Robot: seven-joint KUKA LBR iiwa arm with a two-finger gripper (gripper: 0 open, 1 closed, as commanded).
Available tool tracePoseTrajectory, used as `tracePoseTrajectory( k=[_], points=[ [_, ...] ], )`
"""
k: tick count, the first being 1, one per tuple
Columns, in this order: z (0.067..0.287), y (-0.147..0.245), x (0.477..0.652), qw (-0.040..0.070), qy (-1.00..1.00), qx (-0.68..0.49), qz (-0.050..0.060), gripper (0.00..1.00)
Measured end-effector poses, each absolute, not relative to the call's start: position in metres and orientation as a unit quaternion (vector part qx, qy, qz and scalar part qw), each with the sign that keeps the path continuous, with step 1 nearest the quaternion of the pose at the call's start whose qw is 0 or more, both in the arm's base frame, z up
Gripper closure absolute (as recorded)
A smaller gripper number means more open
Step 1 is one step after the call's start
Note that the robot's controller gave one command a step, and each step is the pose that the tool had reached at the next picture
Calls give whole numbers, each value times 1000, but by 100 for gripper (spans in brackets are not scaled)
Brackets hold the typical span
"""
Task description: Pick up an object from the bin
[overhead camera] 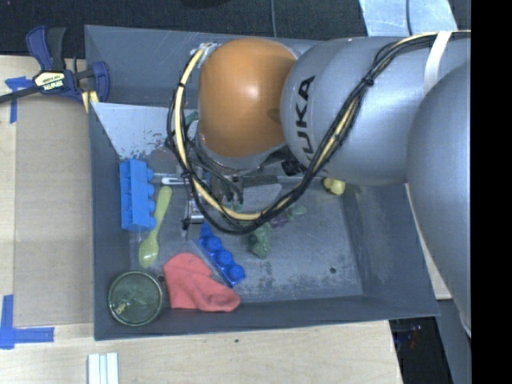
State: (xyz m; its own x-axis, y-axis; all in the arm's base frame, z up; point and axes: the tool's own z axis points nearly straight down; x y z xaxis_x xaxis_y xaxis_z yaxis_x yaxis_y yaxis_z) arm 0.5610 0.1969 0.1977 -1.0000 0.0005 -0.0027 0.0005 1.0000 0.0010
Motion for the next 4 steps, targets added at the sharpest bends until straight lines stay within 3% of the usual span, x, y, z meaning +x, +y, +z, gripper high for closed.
tracePoseTrajectory(
  k=[1,2,3,4],
  points=[
    [86,221,515,2,1000,-18,1,0],
    [121,227,503,7,1000,11,2,0],
    [102,190,484,0,991,-135,-2,0],
    [70,204,486,10,991,-134,2,0]
  ],
)
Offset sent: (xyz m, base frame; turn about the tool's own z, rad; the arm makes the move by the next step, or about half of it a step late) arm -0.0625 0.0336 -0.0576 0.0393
